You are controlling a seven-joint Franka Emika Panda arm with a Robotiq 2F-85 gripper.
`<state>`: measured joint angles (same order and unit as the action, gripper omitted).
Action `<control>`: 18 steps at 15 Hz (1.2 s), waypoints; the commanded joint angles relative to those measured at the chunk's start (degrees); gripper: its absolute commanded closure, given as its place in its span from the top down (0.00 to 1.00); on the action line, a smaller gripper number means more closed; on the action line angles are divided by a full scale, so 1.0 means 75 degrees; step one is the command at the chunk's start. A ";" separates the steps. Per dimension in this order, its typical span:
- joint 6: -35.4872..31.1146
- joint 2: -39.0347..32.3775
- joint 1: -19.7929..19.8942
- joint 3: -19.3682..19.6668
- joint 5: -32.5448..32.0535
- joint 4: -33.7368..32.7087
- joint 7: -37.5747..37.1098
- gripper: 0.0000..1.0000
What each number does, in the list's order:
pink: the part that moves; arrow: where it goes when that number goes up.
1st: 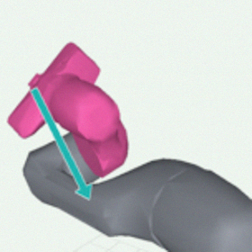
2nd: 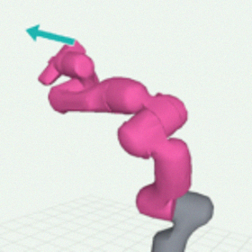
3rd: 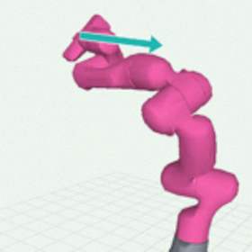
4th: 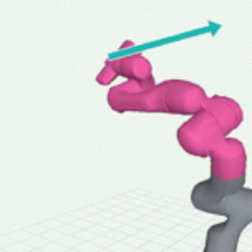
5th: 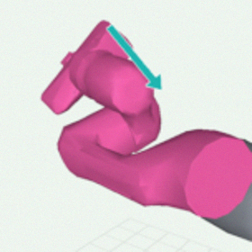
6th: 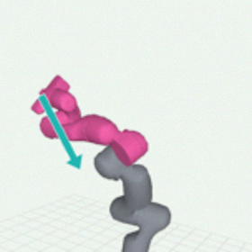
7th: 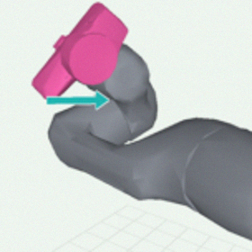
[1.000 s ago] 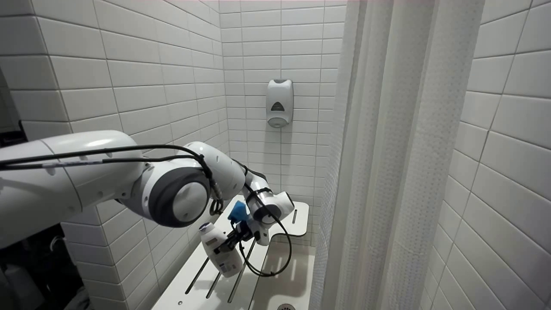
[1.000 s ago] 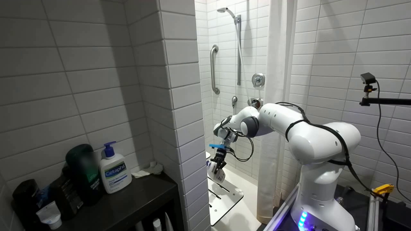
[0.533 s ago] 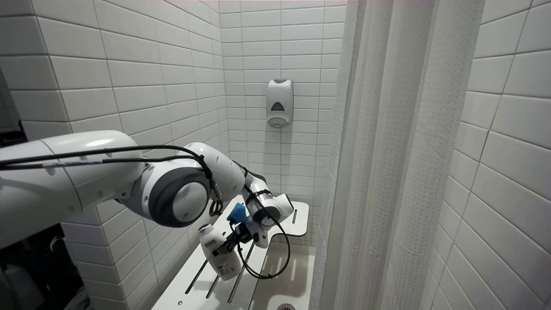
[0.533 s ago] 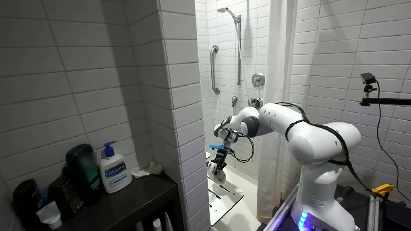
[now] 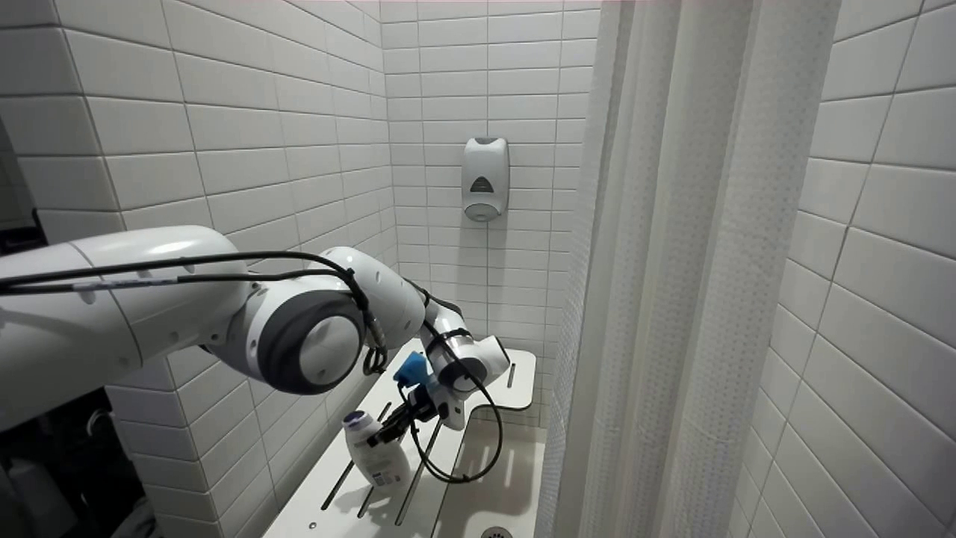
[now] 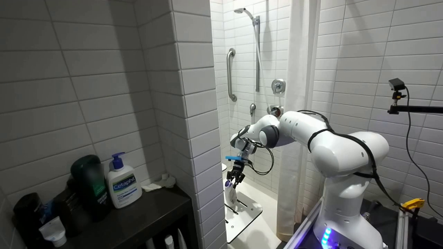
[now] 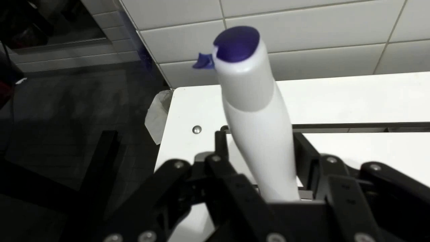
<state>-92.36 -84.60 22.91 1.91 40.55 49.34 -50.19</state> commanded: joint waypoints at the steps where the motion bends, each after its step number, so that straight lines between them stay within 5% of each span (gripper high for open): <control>1: 0.0193 0.0001 0.0063 -0.0080 -0.0093 -0.0144 -0.0207 0.84; 4: 0.0234 0.0002 0.0081 -0.0090 -0.0089 -0.0155 -0.0211 1.00; 18: 0.1411 0.0019 0.0103 -0.0286 -0.0273 -0.1089 0.0580 1.00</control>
<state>-85.08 -84.46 23.38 0.81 40.47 44.18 -47.88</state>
